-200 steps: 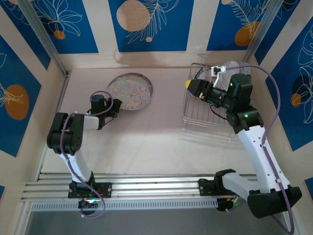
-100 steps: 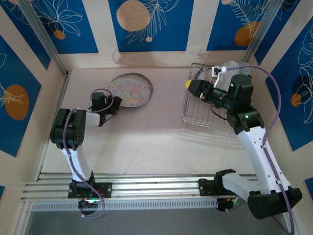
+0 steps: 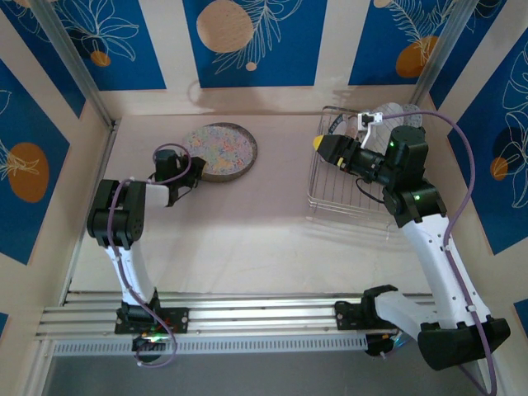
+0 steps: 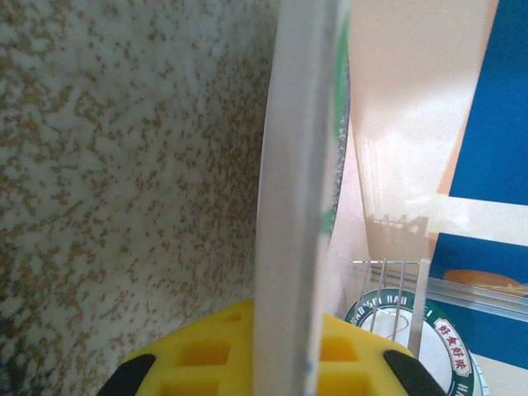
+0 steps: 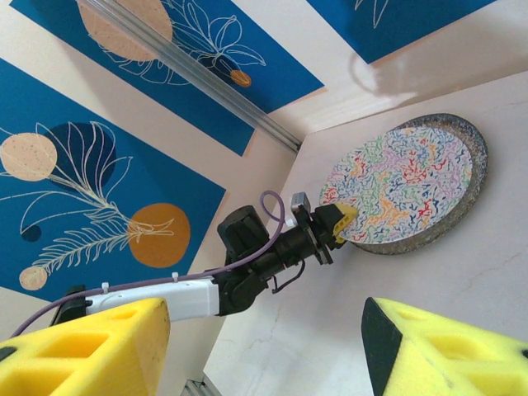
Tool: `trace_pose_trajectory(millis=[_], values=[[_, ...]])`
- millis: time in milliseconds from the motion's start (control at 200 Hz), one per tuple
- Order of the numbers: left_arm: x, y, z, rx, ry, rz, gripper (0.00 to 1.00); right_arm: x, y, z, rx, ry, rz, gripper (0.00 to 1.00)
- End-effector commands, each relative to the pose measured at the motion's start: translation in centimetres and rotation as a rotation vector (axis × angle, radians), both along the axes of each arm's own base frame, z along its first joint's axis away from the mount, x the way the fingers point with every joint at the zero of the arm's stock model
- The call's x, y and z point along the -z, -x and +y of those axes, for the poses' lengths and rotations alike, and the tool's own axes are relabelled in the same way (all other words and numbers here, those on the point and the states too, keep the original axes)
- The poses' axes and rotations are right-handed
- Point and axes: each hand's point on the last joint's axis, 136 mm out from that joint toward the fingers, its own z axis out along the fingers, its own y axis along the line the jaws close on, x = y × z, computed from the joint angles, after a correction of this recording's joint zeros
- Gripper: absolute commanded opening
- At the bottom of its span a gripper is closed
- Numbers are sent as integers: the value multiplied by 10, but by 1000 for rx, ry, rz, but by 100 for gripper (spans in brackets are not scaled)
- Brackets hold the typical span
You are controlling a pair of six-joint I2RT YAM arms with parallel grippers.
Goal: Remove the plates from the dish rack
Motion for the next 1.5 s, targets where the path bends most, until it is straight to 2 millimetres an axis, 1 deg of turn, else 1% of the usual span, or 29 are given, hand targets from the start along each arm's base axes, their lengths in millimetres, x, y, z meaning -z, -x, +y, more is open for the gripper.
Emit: trace_pose_trajectory(millis=[0, 140, 245, 470, 665, 920, 1010, 1100, 1245, 1495], values=[[-17, -11, 0, 30, 11, -57, 5, -1, 5, -2, -2, 0, 2, 64], [-16, -12, 0, 35, 12, -49, 6, 0, 5, -1, -3, -1, 6, 64], [-13, -12, 1, 33, 12, -31, 7, 0, 5, -1, -3, -1, 9, 64], [-5, -8, 0, 50, 3, 31, 20, 1, 5, -1, -1, 1, 16, 64], [1, -4, 3, 58, 2, 83, 26, 2, 5, -1, 0, 3, 22, 64], [3, 2, 6, 70, -27, 167, 41, 2, 6, -1, 0, 5, 30, 64], [5, 4, 7, 77, -38, 210, 44, 3, 6, -2, 1, 6, 33, 64], [5, 6, 7, 88, -52, 248, 49, 3, 6, -2, 3, 5, 34, 64], [9, 11, 7, 112, -86, 323, 50, 3, 6, -2, 5, 6, 34, 64], [15, 16, 12, 132, -135, 404, 52, 6, 5, -2, 7, 5, 41, 65]])
